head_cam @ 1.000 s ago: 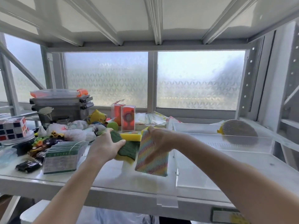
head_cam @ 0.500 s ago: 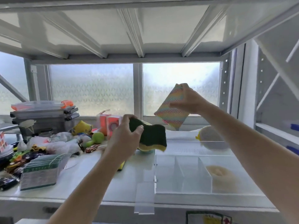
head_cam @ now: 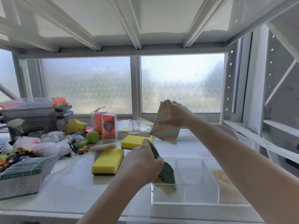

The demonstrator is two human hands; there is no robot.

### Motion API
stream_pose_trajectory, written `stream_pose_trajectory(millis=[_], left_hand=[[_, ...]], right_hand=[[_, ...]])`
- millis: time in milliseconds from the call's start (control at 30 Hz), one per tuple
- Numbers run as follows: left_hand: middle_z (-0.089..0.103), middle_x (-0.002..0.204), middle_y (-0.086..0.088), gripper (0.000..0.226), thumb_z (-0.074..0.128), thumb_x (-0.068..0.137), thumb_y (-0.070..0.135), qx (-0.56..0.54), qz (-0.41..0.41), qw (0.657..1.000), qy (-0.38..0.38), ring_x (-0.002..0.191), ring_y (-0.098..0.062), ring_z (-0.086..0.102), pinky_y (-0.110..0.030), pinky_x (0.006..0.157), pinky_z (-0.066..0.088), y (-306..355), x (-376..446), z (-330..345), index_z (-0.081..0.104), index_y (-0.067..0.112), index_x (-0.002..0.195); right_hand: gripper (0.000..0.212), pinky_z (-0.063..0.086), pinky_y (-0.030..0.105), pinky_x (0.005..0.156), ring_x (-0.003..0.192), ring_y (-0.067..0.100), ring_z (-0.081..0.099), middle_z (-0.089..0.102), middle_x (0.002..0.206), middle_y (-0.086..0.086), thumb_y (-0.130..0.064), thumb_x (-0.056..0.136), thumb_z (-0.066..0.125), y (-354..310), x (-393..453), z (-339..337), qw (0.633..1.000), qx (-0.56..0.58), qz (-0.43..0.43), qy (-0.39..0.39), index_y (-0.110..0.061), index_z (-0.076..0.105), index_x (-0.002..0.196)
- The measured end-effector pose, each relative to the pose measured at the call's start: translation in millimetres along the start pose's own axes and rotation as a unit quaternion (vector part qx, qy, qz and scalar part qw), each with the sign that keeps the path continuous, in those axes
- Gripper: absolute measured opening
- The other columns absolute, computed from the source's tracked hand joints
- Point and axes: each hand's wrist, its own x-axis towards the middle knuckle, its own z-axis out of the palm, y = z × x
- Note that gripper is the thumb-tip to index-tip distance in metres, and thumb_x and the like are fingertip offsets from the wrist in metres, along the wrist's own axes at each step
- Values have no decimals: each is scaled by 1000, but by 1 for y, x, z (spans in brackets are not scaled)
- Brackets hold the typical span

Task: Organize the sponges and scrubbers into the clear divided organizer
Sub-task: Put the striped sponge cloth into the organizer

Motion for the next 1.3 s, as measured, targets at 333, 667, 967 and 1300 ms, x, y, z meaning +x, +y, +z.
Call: stream_pose_trajectory(millis=[333,667,967,1300], left_hand=[[59,120,-7,42,40,90,30,33,-16,999,-36,109,-28,56,-39,92,48,5,12,9,38,14,128],[54,127,-6,45,43,88,35,-8,-11,999,-34,112,-26,54,-34,85,44,2,7,10,43,14,127],[54,128,-7,44,44,87,33,5,-15,999,-42,113,-27,54,-35,89,47,4,6,7,43,13,127],[47,143,-6,74,31,88,66,-78,-20,997,-17,126,-25,47,-40,104,39,-4,3,-17,33,18,144]], right_hand=[[77,32,41,105,126,29,44,49,136,13,-50,78,58,1,7,-4,996,-84,-9,-26,-15,33,141],[77,40,38,104,130,24,43,45,143,5,-49,77,58,-6,-1,28,987,-25,4,-156,-25,33,145],[76,32,39,110,137,24,33,38,147,4,-49,83,54,-1,-3,32,986,-26,4,-163,-25,26,149],[70,31,37,113,139,22,35,34,154,4,-40,86,57,-25,-11,10,994,-2,-64,-86,-18,31,148]])
